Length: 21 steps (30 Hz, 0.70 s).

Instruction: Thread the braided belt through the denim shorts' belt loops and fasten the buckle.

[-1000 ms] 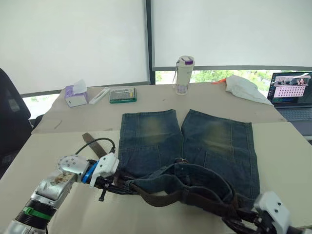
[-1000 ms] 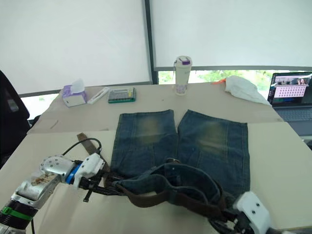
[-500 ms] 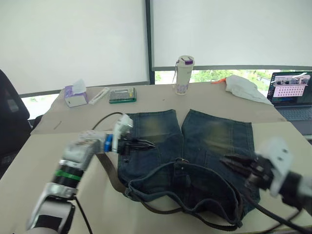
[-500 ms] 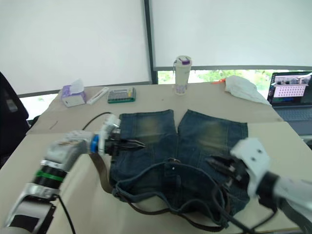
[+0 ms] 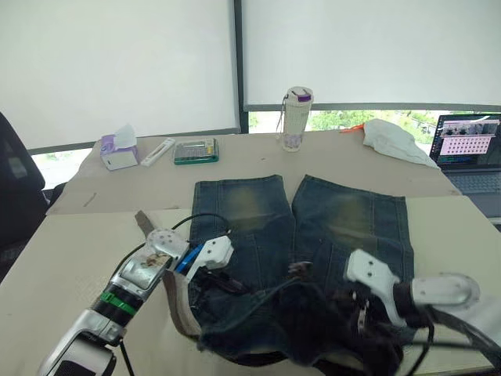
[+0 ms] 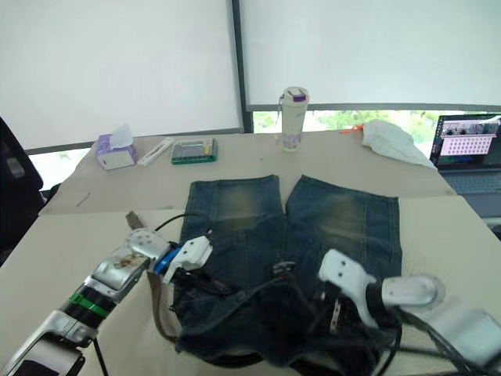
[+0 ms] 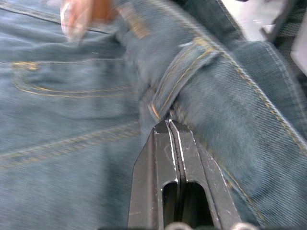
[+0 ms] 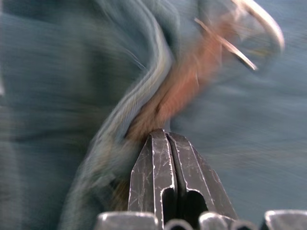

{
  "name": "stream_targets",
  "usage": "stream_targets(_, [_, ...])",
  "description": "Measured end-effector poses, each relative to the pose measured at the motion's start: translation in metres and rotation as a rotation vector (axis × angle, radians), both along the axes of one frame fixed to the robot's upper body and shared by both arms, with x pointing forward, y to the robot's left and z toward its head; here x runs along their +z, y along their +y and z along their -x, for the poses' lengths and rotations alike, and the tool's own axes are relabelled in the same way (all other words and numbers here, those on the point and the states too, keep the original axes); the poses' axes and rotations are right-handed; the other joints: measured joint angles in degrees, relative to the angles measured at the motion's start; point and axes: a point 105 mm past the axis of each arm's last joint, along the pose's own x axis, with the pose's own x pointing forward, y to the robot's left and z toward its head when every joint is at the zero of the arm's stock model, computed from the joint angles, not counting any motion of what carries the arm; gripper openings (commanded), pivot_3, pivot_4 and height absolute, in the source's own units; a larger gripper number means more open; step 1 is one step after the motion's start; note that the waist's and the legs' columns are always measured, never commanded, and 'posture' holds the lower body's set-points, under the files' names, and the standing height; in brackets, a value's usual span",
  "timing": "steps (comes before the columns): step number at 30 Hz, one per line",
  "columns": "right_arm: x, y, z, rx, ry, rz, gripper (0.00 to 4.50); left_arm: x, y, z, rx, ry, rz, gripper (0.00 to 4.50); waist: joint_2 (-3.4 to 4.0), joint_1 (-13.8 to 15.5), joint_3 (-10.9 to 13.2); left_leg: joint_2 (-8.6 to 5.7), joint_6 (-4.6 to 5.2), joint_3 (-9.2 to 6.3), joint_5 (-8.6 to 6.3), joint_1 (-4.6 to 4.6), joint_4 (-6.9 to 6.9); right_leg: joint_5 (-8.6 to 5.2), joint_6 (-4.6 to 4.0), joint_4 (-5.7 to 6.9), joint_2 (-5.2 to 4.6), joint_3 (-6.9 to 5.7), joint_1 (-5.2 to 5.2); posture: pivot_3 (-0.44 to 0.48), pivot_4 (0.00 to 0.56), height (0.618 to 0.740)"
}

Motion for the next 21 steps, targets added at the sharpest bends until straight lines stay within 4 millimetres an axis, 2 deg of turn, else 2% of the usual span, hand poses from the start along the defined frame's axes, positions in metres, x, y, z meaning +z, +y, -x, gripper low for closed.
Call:
stream_targets(4, [-0.002, -0.005, 0.021, -0.052, 0.030, -0.023, 0.03, 0.010, 0.008, -0.003, 0.096, 0.028, 0.041, 0.00, -0.03, 0.03, 0.01, 0.00, -0.01, 0.01, 0.01, 0.04, -0.01, 0.00, 0.01, 0.05, 0.06, -0.01, -0.02, 0.000, 0.150, 0.740])
stream_targets(5, [0.000, -0.008, 0.020, -0.093, -0.002, -0.028, 0.03, 0.012, 0.011, -0.008, 0.145, 0.022, 0.040, 0.00, -0.04, -0.04, 0.00, 0.02, -0.03, 0.01, 0.02, 0.07, -0.01, 0.00, 0.01, 0.08, 0.07, -0.01, -0.01, 0.000, 0.150, 0.740])
stream_targets(8, [0.017, -0.020, -0.009, -0.255, -0.235, -0.026, 0.85, 0.016, 0.019, -0.031, 0.318, -0.011, 0.041, 0.78, -0.13, -0.10, 0.02, -0.05, -0.06, 0.07, 0.04, 0.10, 0.00, 0.00, 0.01, 0.12, 0.07, -0.02, -0.03, 0.000, 0.150, 0.740])
stream_targets(10, [0.027, -0.031, -0.023, -0.316, -0.337, 0.026, 1.48, 0.021, 0.021, -0.042, 0.373, -0.040, 0.040, 1.34, -0.11, 0.00, 0.02, -0.08, -0.07, 0.11, 0.04, 0.12, 0.00, 0.00, 0.01, 0.14, 0.07, -0.04, -0.04, 0.000, 0.150, 0.740])
stream_targets(14, [0.033, -0.045, -0.045, -0.347, -0.373, 0.143, 2.90, 0.018, 0.019, -0.067, 0.467, -0.154, -0.050, 2.77, -0.10, 0.16, 0.00, -0.07, -0.11, 0.13, 0.07, 0.08, 0.00, 0.00, 0.01, 0.08, 0.08, -0.05, -0.05, 0.000, 0.150, 0.740])
stream_targets(19, [0.017, -0.060, -0.057, -0.229, -0.189, 0.344, 2.94, -0.002, 0.022, -0.088, 0.502, -0.256, -0.288, 4.46, -0.13, -0.28, 0.03, -0.03, -0.10, 0.20, 0.07, 0.03, -0.01, 0.00, 0.00, 0.06, 0.09, -0.04, -0.09, 0.000, 0.150, 0.740])
stream_targets(21, [0.012, -0.069, -0.071, -0.226, -0.157, 0.389, 2.94, -0.007, 0.024, -0.088, 0.489, -0.263, -0.346, 4.46, -0.13, -0.46, 0.03, -0.01, -0.10, 0.24, 0.06, 0.03, -0.04, 0.00, 0.00, 0.07, 0.09, -0.02, -0.12, 0.000, 0.150, 0.740])
